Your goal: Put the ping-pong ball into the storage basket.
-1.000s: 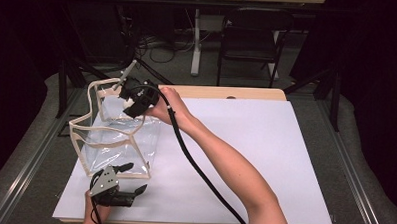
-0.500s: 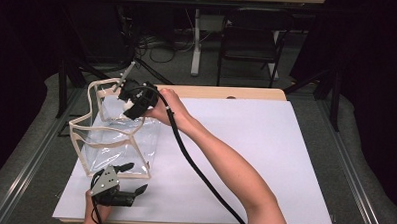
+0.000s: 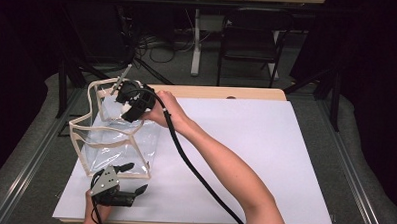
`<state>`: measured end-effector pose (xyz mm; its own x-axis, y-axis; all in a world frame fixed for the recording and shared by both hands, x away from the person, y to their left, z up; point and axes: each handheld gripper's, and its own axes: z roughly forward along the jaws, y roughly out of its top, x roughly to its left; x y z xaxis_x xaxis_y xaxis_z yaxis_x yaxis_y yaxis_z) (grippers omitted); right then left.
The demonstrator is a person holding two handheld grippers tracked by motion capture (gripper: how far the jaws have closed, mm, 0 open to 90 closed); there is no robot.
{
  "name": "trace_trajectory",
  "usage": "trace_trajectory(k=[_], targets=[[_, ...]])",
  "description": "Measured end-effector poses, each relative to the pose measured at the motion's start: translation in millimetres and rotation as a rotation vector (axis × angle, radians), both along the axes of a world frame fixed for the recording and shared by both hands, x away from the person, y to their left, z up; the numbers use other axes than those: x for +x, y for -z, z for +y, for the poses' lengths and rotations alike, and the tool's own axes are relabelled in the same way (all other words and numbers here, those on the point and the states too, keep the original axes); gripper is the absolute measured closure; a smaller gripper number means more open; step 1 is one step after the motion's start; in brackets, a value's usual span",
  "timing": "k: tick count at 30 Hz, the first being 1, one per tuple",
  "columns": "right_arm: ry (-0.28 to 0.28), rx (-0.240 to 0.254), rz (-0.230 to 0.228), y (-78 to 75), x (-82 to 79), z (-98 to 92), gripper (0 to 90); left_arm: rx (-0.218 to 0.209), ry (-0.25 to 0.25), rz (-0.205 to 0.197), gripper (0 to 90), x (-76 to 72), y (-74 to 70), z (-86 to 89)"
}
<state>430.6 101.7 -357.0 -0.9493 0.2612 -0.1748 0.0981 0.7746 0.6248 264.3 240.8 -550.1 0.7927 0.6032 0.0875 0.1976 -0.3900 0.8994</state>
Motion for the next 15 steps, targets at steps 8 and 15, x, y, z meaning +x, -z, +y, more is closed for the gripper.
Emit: trace_trajectory(k=[8, 15], targets=[[0.029, 0.084, 0.034, -5.5, 0.6, -11.7, 21.5, 0.001, 0.002, 0.002, 16.1, 0.2, 0.3, 0.3], [0.032, 0.128, 0.039, -6.9, -2.4, -28.4, 11.8, 0.003, 0.004, 0.003, 16.1, -0.1, 0.1, 0.4]])
